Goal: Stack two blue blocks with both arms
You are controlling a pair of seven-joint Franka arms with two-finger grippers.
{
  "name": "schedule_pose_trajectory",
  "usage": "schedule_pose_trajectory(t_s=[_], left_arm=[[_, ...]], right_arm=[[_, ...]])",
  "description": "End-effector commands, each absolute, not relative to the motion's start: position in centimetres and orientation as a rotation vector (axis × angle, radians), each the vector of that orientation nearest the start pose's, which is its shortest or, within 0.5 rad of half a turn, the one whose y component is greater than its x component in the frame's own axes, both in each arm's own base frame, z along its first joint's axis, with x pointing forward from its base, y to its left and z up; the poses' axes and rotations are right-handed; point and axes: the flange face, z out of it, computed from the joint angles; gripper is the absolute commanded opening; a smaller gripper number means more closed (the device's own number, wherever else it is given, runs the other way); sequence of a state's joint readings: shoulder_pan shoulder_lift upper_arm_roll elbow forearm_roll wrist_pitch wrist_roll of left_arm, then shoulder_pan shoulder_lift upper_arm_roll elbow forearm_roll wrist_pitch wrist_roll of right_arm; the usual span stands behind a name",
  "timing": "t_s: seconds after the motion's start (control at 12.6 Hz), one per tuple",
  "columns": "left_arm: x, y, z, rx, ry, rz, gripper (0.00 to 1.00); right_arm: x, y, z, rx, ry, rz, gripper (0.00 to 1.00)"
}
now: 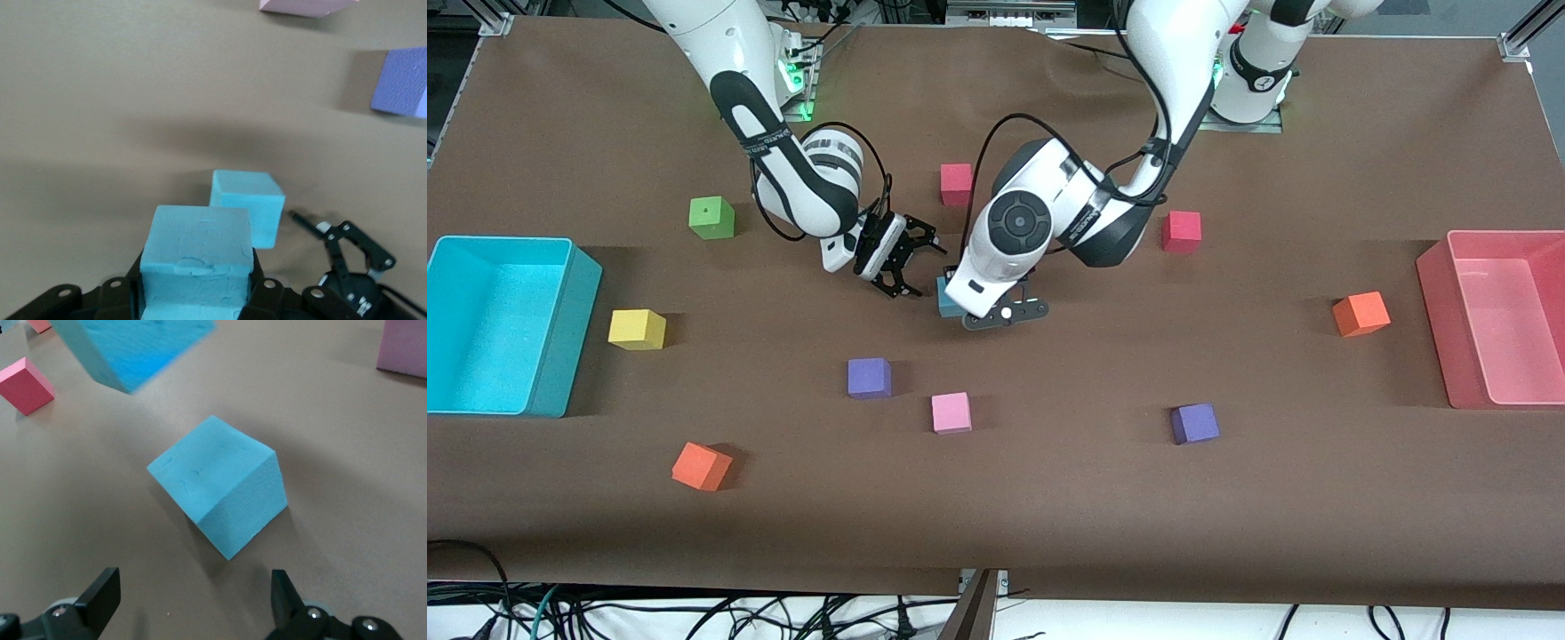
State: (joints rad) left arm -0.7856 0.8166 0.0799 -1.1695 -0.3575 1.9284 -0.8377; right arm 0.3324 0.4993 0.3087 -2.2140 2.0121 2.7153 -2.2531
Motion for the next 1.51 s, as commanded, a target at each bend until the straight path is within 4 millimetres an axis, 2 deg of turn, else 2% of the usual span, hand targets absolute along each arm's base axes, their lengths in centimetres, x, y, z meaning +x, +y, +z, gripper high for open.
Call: schedule_pose_trajectory(t_s=[0.0,0.16,0.4,0.8,0.95,1.03,1.11,1.19,1.43], left_arm=[[55.5,-54.3,29.1,-3.265,-0.449,0.327,0.0],[55.2,-55.2,28.0,-3.274,-0.462,0.281,0.0],[53.8,-56.7,27.4,-3.268,-0.449,0.277,0.0],[52.9,-57.2,26.2,-3.251,-0.436,0.297,0.0],[52.8,-57.1,25.6,-3.243,-0.436,0.301,0.18],[52.7,-57.1,25.5,-3.242,-0.433,0.306,0.37],[52.8,-57.1,25.4,-3.239,-0.437,0.305,0.82],[52.7,-57.2,25.4,-3.242,-0.429,0.302,1.0],[52.6,-57.3,25.4,-3.241,-0.428,0.302,1.0]], right_arm=[[42.1,29.2,13.1,-2.144,-1.073,-0.717,1.0],[42.4,28.7,12.6,-2.121,-1.088,-0.735,1.0],[42.3,28.8,12.5,-2.114,-1.097,-0.736,1.0],[42.2,28.8,12.3,-2.115,-1.096,-0.733,1.0],[42.2,28.8,12.2,-2.115,-1.097,-0.731,1.0],[42.2,28.8,12.2,-2.115,-1.097,-0.731,1.0],[42.2,28.8,12.2,-2.116,-1.096,-0.73,1.0],[42.3,28.8,12.4,-2.118,-1.088,-0.731,1.0],[42.5,28.6,13.6,-2.131,-1.062,-0.742,1.0]])
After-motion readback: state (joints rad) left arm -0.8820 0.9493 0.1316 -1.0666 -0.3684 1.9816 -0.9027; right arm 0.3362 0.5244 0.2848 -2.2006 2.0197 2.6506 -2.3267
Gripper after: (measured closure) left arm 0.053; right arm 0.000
